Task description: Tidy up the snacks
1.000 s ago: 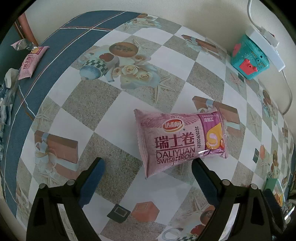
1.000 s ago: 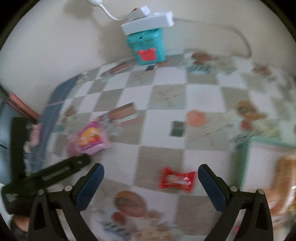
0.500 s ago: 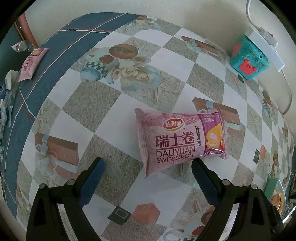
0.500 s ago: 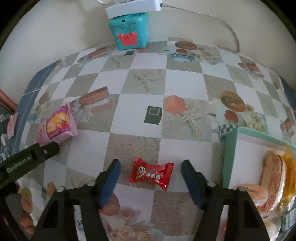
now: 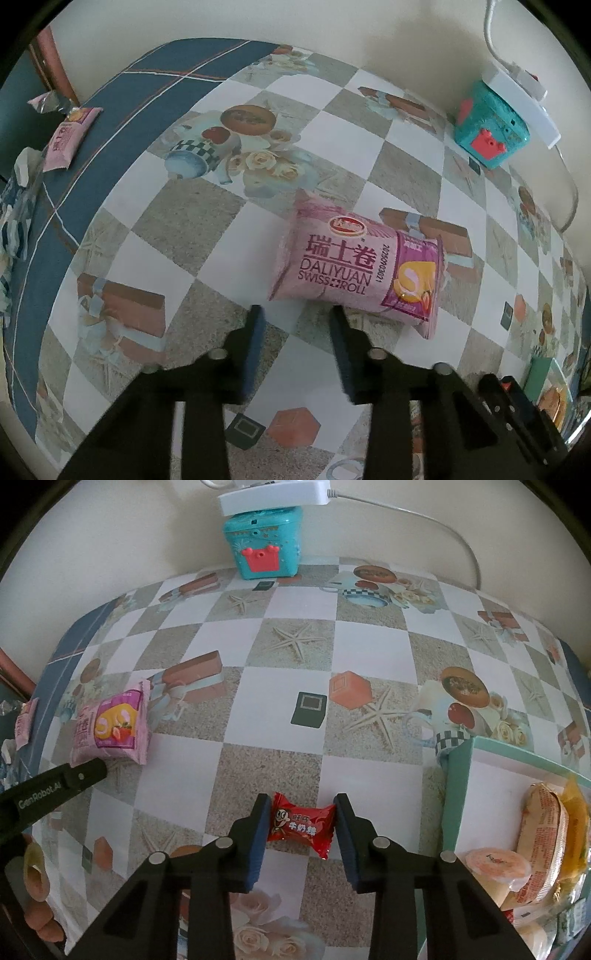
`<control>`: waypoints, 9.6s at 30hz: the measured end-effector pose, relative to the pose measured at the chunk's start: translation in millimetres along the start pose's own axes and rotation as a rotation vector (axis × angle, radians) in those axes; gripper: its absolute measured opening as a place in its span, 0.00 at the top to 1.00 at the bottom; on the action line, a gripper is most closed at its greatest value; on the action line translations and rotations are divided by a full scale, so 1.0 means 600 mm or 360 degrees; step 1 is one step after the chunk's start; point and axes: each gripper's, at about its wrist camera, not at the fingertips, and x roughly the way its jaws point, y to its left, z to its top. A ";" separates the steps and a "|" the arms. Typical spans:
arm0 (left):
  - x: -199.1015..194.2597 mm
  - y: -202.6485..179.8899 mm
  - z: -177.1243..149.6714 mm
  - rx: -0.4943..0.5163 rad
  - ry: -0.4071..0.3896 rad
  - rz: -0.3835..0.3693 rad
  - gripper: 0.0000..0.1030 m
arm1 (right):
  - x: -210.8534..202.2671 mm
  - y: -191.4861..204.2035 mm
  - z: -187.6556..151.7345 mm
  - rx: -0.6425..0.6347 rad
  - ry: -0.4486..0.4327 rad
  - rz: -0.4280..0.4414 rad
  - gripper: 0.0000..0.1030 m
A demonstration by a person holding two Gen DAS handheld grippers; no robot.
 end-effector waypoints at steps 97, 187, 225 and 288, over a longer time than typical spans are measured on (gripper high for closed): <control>-0.289 -0.148 -0.263 0.0179 -0.0203 -0.0298 0.60 | -0.333 -0.149 -0.179 0.0347 -0.0221 0.0213 0.68; -0.179 -0.371 -0.297 0.0598 -0.0108 -0.0094 0.21 | -0.209 -0.441 -0.174 0.0870 0.0003 -0.0055 0.21; -0.265 -0.193 -0.346 0.0445 -0.0253 0.0227 0.04 | -0.305 -0.326 -0.258 0.0675 -0.0217 -0.0239 0.00; -0.256 -0.068 -0.423 0.0506 -0.0201 0.0276 0.04 | -0.311 -0.191 -0.339 0.0235 -0.0243 -0.0337 0.00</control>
